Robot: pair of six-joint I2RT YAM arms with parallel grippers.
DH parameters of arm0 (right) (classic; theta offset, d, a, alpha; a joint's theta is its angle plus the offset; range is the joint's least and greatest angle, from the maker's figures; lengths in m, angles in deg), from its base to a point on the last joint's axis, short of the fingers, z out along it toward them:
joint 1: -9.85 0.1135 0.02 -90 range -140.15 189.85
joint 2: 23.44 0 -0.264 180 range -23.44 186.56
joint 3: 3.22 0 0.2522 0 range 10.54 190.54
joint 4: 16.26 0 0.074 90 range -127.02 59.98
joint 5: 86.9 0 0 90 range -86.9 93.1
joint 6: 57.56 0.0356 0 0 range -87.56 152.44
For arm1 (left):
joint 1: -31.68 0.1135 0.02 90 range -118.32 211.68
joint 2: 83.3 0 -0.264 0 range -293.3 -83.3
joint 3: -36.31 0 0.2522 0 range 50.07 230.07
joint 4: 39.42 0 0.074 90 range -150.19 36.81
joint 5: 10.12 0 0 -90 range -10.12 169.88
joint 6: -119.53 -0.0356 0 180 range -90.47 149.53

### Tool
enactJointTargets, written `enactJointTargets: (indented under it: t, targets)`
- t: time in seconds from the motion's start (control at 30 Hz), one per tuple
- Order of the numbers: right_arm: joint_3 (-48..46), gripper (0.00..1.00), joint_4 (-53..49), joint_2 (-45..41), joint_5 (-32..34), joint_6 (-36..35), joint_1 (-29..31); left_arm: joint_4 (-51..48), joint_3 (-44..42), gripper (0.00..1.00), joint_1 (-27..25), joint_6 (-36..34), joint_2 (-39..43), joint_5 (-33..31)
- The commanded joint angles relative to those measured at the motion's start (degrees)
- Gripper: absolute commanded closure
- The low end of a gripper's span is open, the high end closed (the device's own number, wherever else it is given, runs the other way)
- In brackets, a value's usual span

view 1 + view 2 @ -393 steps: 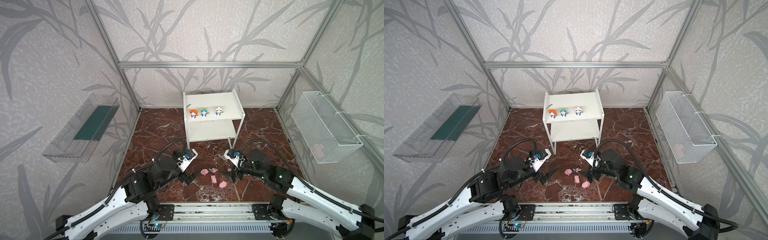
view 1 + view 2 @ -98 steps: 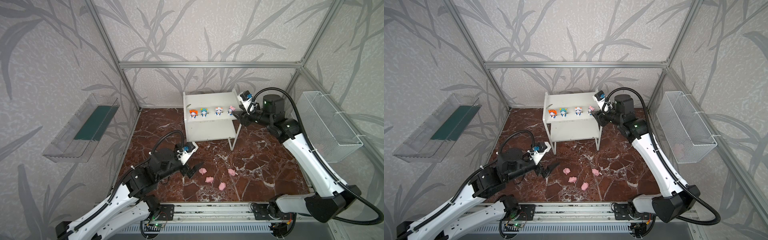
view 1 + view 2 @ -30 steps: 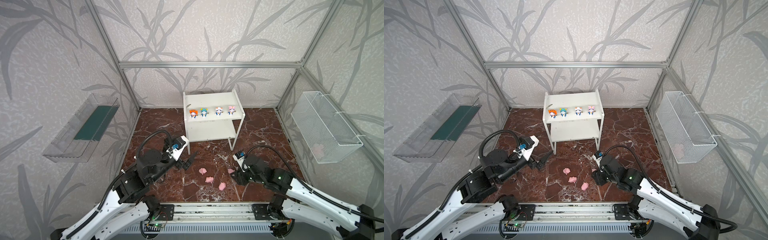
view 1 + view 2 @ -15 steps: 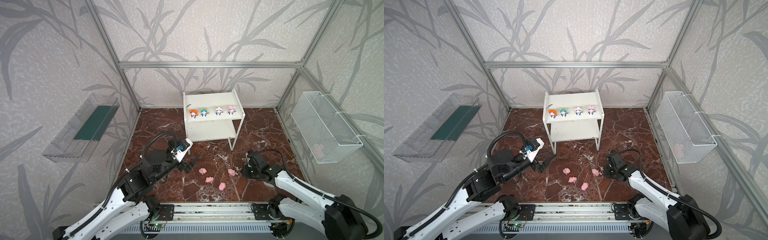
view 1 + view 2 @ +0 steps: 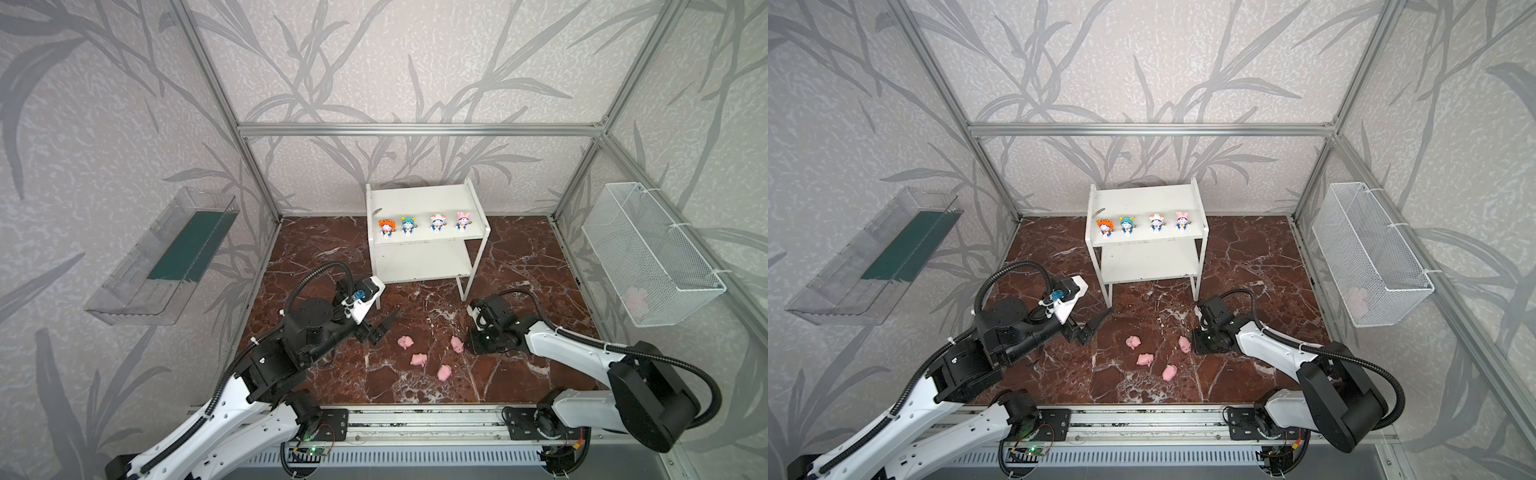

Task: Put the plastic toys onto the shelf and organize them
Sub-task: 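Close the right gripper on a pink pig toy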

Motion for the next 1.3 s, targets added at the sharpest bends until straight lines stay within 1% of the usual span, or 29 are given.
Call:
enactJointTargets:
  t: [0.0,0.07,0.1,0.2,0.27,0.33,0.5,0.67,0.83,1.13,1.27]
  targets:
    - [-0.5,0.6,-3.4,-4.0,2.4,-1.1,0.1,0.9,-0.6,0.01,0.6,-0.6,-0.1,1.3]
    - [-0.9,0.54,-3.1,-6.0,1.8,-2.2,0.2,0.9,-0.7,0.01,0.7,-0.5,-0.1,1.6]
    - [-0.9,0.49,-2.6,-6.9,1.0,-2.8,0.5,1.0,-0.7,0.01,0.8,-0.6,-0.2,1.6]
    - [-0.9,0.37,-0.9,-8.2,0.6,-4.5,3.2,1.0,-0.6,0.01,1.0,-0.4,-0.1,2.0]
    - [-0.2,0.31,-0.5,-7.7,1.6,-5.0,5.4,1.1,-0.6,0.01,1.2,-0.2,-0.1,2.1]
    - [0.9,0.3,-0.5,-6.1,3.0,-5.1,7.3,1.1,-0.7,0.01,1.1,-0.2,-0.2,2.3]
    - [1.7,0.3,0.7,-1.4,4.5,-4.1,9.6,1.0,-0.6,0.01,1.3,-0.1,0.1,2.4]
    - [2.0,0.38,1.7,1.2,7.8,-3.5,11.8,1.1,-0.8,0.01,1.3,-0.1,0.5,2.2]
    - [2.0,0.45,3.3,2.6,9.1,-3.3,12.1,1.0,-0.9,0.01,1.3,-0.1,0.4,2.4]
    - [2.6,0.65,6.0,3.8,10.5,-4.8,12.6,0.9,-1.0,0.01,1.5,-0.3,-0.1,2.3]
    - [2.6,0.73,7.4,2.8,10.0,-6.0,13.5,0.9,-1.1,0.01,1.7,-0.2,-0.4,2.3]
